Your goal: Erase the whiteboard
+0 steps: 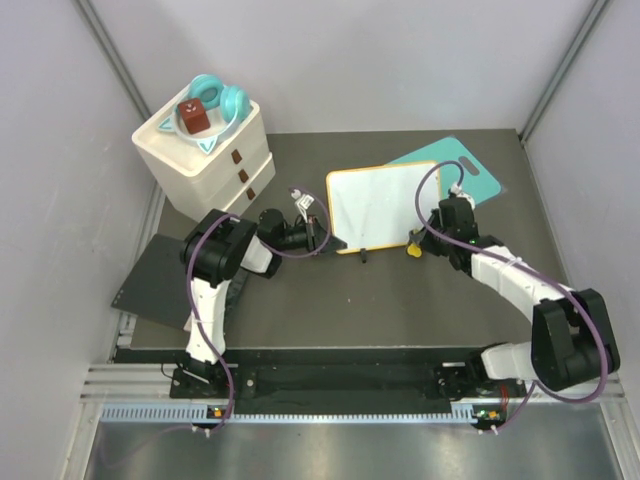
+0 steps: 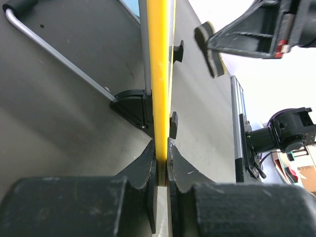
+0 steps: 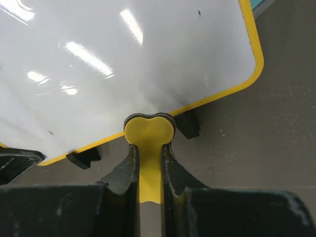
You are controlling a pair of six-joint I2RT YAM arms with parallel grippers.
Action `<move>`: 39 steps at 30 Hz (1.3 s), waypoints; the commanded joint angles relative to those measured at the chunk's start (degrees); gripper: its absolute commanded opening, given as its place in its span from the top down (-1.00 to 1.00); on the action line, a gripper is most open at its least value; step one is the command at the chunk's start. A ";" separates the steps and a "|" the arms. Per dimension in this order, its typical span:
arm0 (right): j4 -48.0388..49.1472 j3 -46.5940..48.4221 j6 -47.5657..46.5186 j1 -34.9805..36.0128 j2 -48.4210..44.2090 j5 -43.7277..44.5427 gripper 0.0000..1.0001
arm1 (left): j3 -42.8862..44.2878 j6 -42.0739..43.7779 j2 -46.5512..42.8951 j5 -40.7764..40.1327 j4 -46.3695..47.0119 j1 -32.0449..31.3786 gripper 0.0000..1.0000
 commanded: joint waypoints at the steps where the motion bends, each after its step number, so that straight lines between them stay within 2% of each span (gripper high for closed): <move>1: 1.30 -0.76 -1.28 -0.08 -6.47 -0.74 1.00 | -1.45 1.09 1.04 0.21 4.51 0.53 0.82; 4: -0.53 0.20 -2.16 0.01 -8.68 -1.53 1.00 | -1.98 1.35 1.04 0.03 4.60 0.53 0.81; 7: -2.91 0.47 -2.78 0.01 -9.91 -1.45 1.00 | -1.98 1.27 1.04 0.12 4.95 0.53 0.68; 12: -2.92 -4.53 -2.34 0.01 -12.72 -1.27 1.00 | -3.29 2.06 0.25 -0.76 5.66 0.53 0.32; 19: -1.42 -9.11 -1.99 0.01 -13.95 -1.36 1.00 | -4.09 2.67 -0.54 -0.32 6.01 0.53 0.17; 23: -2.21 -8.49 -2.34 0.01 -14.48 -1.27 1.00 | -5.49 0.92 -1.24 -0.23 9.52 0.53 0.00; 31: -2.12 -9.54 -2.69 0.01 -14.31 -1.27 1.00 | -7.42 -6.20 -3.34 -0.66 21.82 0.62 -0.07; 37: -2.03 -10.86 -2.51 0.01 -13.95 -1.97 1.00 | -12.25 -0.77 -9.49 -4.44 16.22 0.62 -0.09; 39: -2.03 -11.13 -2.43 0.01 -13.95 -2.15 0.89 | -13.84 2.75 -11.08 -6.20 11.74 0.71 -0.13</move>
